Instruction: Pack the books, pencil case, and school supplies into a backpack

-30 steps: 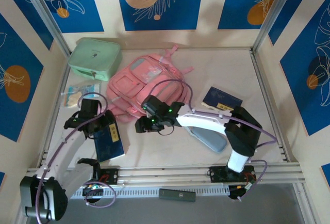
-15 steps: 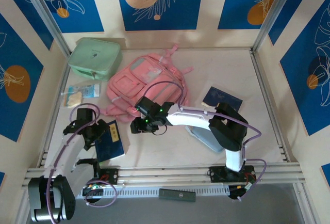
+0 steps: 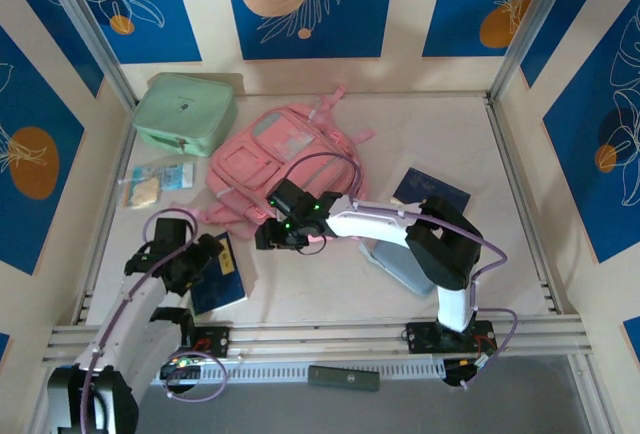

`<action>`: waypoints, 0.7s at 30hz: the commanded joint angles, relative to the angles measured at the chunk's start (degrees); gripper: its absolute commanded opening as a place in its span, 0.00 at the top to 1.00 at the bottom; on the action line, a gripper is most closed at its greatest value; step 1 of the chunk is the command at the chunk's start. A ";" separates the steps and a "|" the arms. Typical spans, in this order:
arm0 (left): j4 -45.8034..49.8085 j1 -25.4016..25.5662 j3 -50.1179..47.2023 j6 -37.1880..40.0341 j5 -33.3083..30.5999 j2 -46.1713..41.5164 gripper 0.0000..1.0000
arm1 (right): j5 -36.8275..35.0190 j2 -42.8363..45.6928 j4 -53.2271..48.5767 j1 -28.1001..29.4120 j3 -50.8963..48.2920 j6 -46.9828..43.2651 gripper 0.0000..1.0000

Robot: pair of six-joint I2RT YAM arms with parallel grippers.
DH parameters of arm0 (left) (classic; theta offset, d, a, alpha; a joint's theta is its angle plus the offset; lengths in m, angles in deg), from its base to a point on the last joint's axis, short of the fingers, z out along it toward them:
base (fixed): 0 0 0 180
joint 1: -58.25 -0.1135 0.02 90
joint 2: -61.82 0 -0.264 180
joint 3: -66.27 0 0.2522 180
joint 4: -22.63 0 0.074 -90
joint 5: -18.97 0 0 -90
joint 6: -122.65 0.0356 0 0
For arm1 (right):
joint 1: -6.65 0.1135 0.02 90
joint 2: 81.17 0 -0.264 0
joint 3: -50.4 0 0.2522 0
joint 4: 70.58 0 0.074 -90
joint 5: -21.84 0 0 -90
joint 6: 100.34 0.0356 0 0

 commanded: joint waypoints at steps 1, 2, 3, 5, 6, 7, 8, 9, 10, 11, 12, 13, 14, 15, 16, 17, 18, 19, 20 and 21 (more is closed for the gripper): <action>1.15 6.06 0.97 -4.67 -1.43 -0.47 0.00 | 1.80 -1.17 0.83 -0.13 -0.48 1.19 0.49; 1.11 7.30 1.16 -5.40 -1.83 0.05 0.01 | 1.98 -1.21 1.30 -0.12 -0.54 1.33 0.49; 0.60 8.16 1.16 -5.84 -1.21 0.77 0.01 | 2.02 -1.22 1.85 -0.07 -0.82 1.33 0.49; 0.75 8.96 1.57 -5.83 -1.93 1.66 0.01 | 1.56 -1.23 1.83 0.21 -0.85 1.40 0.49; 2.38 9.31 2.05 -5.53 -3.90 1.62 0.01 | 1.45 -1.39 1.68 0.37 -0.77 1.49 0.49; 4.41 9.31 2.53 -5.40 -5.51 1.19 0.01 | 1.45 -1.69 0.89 0.48 -0.58 1.96 0.49; 6.02 9.31 3.01 -5.10 -6.82 0.48 0.01 | 1.69 -1.89 0.09 0.57 -0.33 2.38 0.49; 7.63 9.32 3.50 -4.30 -8.31 -0.50 0.00 | 1.98 -1.85 -0.06 0.89 -0.36 2.65 0.49; 9.24 9.34 3.99 -3.82 -9.94 -1.64 0.01 | 2.09 -1.67 0.24 1.31 -0.72 2.82 0.50; 10.30 9.31 4.31 -3.33 -11.37 -2.50 0.01 | 1.98 -1.57 0.69 1.89 -0.99 2.91 0.50; 11.43 9.38 4.58 -3.05 -12.75 -3.29 0.00 | 2.04 -1.84 0.94 2.43 -0.96 3.00 0.50; 12.02 9.26 4.72 -2.72 -12.94 -3.67 0.01 | 2.30 -2.81 0.46 2.95 -0.14 3.19 0.50; 12.15 9.16 4.77 -2.18 -12.90 -3.68 0.00 | 2.42 -3.74 -0.27 3.19 0.79 3.34 0.51; 12.61 9.13 4.67 -2.15 -13.05 -3.40 0.01 | 2.59 -4.96 -1.23 3.60 2.16 3.44 0.52; 12.94 9.13 4.37 -2.42 -13.00 -3.01 0.01 | 2.68 -6.16 -1.77 4.04 3.51 3.49 0.53; 12.91 9.13 3.90 -2.64 -13.00 -2.66 0.01 | 2.62 -7.02 -2.10 4.37 4.33 3.49 0.54; 12.37 9.10 3.17 -2.82 -12.92 -2.55 0.01 | 2.52 -7.76 -2.00 4.74 5.31 3.36 0.54; 11.71 9.03 2.43 -3.00 -12.64 -2.58 0.00 | 2.35 -8.46 -1.95 5.01 6.10 3.25 0.55; 10.56 8.72 1.60 -2.90 -11.82 -2.72 0.01 | 2.24 -8.99 -1.88 5.22 6.76 3.20 0.56; 8.90 8.42 0.74 -2.53 -9.94 -3.04 0.02 | 2.46 -9.80 -1.85 5.45 7.82 2.80 0.56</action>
